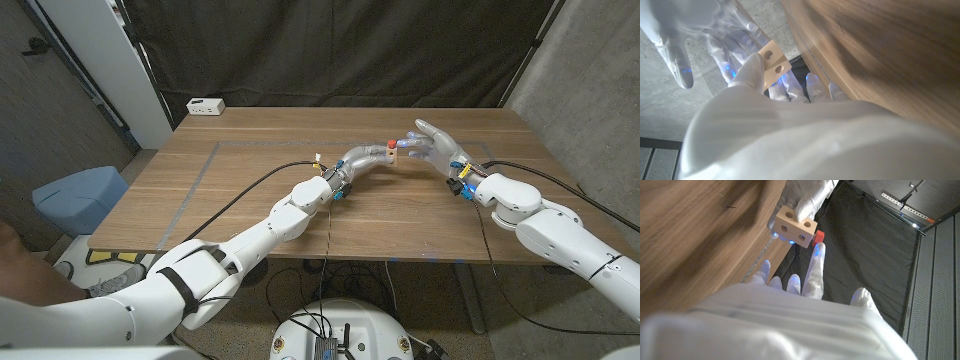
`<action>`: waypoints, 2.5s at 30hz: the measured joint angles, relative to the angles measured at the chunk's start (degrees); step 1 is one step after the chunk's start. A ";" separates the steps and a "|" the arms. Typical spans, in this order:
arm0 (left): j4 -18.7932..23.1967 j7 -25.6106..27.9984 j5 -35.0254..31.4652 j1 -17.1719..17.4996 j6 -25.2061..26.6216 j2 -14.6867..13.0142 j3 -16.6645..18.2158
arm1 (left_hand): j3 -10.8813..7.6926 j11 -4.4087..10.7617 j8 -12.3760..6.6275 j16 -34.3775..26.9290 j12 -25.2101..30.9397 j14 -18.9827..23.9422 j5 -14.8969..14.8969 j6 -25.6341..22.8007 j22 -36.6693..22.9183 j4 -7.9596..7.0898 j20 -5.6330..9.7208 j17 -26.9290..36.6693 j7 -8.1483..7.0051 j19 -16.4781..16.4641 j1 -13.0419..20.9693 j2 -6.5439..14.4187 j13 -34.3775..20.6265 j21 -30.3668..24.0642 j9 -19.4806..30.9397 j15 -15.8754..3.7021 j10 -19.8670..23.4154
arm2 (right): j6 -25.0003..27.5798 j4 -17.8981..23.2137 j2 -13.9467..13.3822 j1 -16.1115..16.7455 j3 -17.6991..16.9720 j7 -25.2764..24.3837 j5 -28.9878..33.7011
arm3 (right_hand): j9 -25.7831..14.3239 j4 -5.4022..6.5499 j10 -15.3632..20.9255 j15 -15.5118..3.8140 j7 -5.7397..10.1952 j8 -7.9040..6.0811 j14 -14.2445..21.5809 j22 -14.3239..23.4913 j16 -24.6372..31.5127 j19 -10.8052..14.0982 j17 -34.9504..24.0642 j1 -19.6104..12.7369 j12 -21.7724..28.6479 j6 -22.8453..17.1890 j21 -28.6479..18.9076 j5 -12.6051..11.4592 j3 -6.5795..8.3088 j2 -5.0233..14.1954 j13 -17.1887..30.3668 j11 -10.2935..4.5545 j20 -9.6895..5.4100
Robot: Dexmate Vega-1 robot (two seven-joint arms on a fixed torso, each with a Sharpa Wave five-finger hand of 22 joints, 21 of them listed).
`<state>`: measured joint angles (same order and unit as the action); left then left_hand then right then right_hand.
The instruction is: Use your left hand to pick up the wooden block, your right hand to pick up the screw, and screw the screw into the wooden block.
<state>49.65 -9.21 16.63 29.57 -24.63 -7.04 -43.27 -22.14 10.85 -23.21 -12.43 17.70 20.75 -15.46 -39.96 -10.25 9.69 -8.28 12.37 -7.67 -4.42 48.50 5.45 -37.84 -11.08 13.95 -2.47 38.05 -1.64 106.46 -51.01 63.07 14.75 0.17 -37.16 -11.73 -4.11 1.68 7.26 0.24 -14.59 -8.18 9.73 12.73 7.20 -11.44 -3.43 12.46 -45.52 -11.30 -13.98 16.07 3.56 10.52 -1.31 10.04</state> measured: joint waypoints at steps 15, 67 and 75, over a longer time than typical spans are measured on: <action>0.73 0.00 -0.19 0.02 -0.12 -0.23 -0.09 | 0.00 0.00 0.10 0.00 0.00 0.00 0.05 0.00 0.00 0.00 0.00 0.00 0.00 0.00 -0.34 -0.07 0.16 0.00 0.01 0.00 0.00 | 0.14 0.37 0.19 0.64 -0.80 -2.48 1.18 | -1.21 -0.23 -2.86 0.21 1.85 2.52 0.20 0.00 -0.27 0.70 -0.04 -0.46 -1.66 8.26 0.00 0.01 0.23 -0.46 0.00 0.11 0.09; 4.74 1.35 -0.70 1.83 1.49 -1.69 -0.23 | 0.00 0.11 0.06 0.00 0.00 0.00 -0.02 0.00 0.01 0.00 0.00 0.00 0.00 0.00 0.28 -0.08 0.16 0.00 -0.27 0.00 0.11 | -0.74 -3.23 0.66 -3.88 2.86 5.42 0.16 | 0.29 0.37 -10.26 0.71 1.20 2.26 -1.56 0.00 -1.33 -3.33 -0.43 0.55 -1.64 11.43 0.74 0.01 -0.77 -0.83 0.00 0.60 1.84; 4.77 1.28 -0.62 1.87 1.49 -1.72 -0.21 | -0.01 0.20 0.01 0.00 -0.01 0.00 -0.02 0.00 0.01 0.00 0.00 0.00 0.00 0.00 0.26 -0.07 0.16 0.00 -0.25 0.00 0.20 | -0.13 -3.00 0.43 -3.88 2.88 5.28 -0.04 | 0.54 0.37 -9.73 0.71 0.79 2.26 -1.56 0.00 -1.33 -3.33 -0.43 0.55 -1.64 10.40 0.74 0.01 -0.77 -0.82 -0.13 0.50 1.84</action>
<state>54.42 -7.93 16.01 31.44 -23.13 -8.76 -43.48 -22.15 11.06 -23.20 -12.43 17.69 20.75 -15.48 -39.96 -10.24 9.69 -8.28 12.37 -7.67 -4.42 48.76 5.38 -37.68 -11.08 13.71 -2.48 38.25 -1.77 103.47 -50.57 59.19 17.62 5.45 -37.20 -11.18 -3.74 -8.06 7.97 1.03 -12.33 -9.74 9.73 11.40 3.87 -11.88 -2.88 10.82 -35.12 -10.56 -13.97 15.30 2.74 10.39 -0.81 11.88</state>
